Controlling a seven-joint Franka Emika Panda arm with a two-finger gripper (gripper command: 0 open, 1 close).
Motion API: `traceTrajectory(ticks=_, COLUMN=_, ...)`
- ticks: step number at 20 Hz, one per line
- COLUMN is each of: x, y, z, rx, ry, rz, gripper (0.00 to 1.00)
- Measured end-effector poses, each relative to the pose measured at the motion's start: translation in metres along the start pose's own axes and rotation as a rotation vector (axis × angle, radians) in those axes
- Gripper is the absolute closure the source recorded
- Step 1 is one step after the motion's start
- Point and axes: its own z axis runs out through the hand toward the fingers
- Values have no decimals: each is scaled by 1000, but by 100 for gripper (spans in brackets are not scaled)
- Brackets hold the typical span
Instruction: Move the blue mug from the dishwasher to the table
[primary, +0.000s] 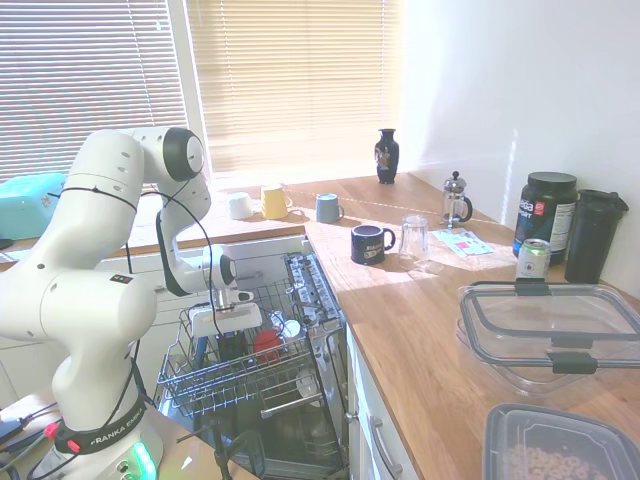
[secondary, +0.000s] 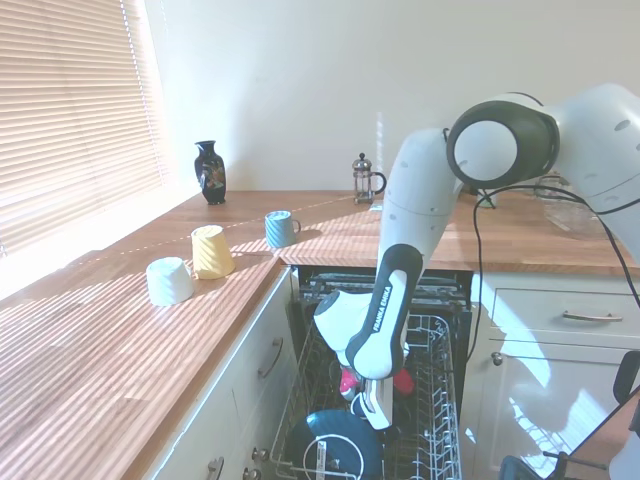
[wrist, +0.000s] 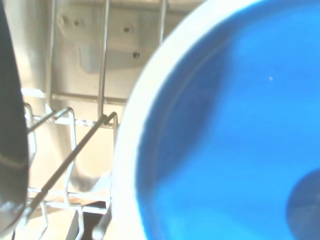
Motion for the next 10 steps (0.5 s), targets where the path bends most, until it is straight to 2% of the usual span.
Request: traceTrajectory(ticks=10, x=-8, y=28, z=-64, rx=60, ry=73, rz=66, gripper=100)
